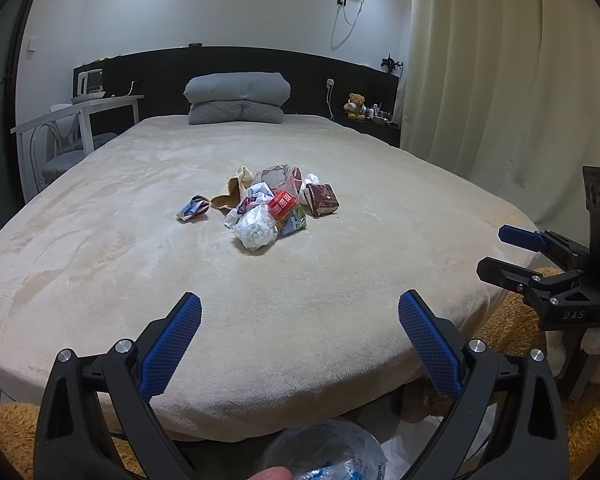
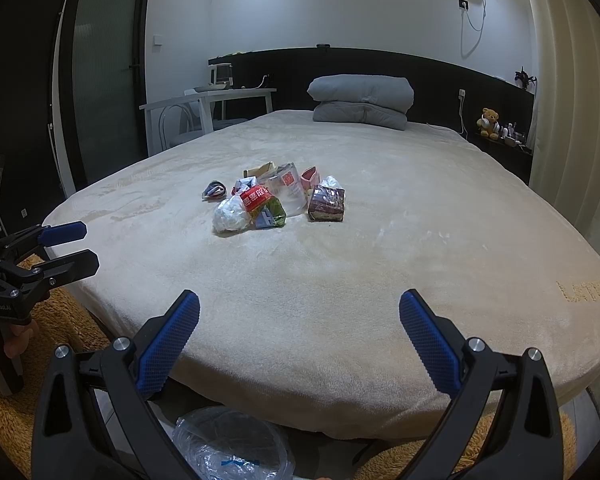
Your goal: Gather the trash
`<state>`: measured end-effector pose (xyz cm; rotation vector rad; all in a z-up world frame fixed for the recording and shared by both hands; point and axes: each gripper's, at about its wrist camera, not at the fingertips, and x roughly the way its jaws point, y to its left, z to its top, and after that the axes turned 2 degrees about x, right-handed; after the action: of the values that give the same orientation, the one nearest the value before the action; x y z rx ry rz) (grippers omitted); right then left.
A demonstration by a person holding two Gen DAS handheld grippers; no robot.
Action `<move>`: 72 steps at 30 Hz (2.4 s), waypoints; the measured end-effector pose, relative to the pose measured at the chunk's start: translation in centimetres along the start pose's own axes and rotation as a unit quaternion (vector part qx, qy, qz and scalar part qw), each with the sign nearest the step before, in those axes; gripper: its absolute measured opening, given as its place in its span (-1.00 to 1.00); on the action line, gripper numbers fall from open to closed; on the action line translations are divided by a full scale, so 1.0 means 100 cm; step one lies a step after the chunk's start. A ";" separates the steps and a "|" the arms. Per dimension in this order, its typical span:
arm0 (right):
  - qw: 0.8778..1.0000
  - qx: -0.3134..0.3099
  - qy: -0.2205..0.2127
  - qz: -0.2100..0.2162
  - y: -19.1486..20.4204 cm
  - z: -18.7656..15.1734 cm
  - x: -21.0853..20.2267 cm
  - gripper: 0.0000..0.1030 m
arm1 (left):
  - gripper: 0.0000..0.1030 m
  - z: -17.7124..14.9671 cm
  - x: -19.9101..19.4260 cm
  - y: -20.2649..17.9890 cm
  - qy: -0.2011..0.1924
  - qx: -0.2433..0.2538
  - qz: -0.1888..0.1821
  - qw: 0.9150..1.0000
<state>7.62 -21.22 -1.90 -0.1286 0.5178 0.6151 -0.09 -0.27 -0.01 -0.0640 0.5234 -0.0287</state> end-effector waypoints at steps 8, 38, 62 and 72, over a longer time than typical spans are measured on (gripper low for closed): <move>1.000 -0.001 0.003 0.000 -0.001 -0.001 0.001 0.92 | 0.88 0.001 -0.002 0.001 -0.004 -0.001 -0.002 1.000; 0.996 0.047 0.056 0.046 -0.022 0.023 0.040 0.92 | 0.88 0.015 0.026 0.015 0.047 -0.056 -0.067 0.995; 0.985 0.078 0.132 0.083 -0.074 0.104 0.212 0.92 | 0.85 0.073 0.163 0.087 0.164 -0.081 -0.083 0.980; 0.981 0.065 0.169 0.076 -0.078 0.116 0.280 0.85 | 0.85 0.080 0.216 0.091 0.203 -0.049 -0.096 0.973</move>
<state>36.48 -9.99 -6.12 -0.0706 0.9007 0.7104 22.70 8.27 -4.47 -0.2084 0.9271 -0.2078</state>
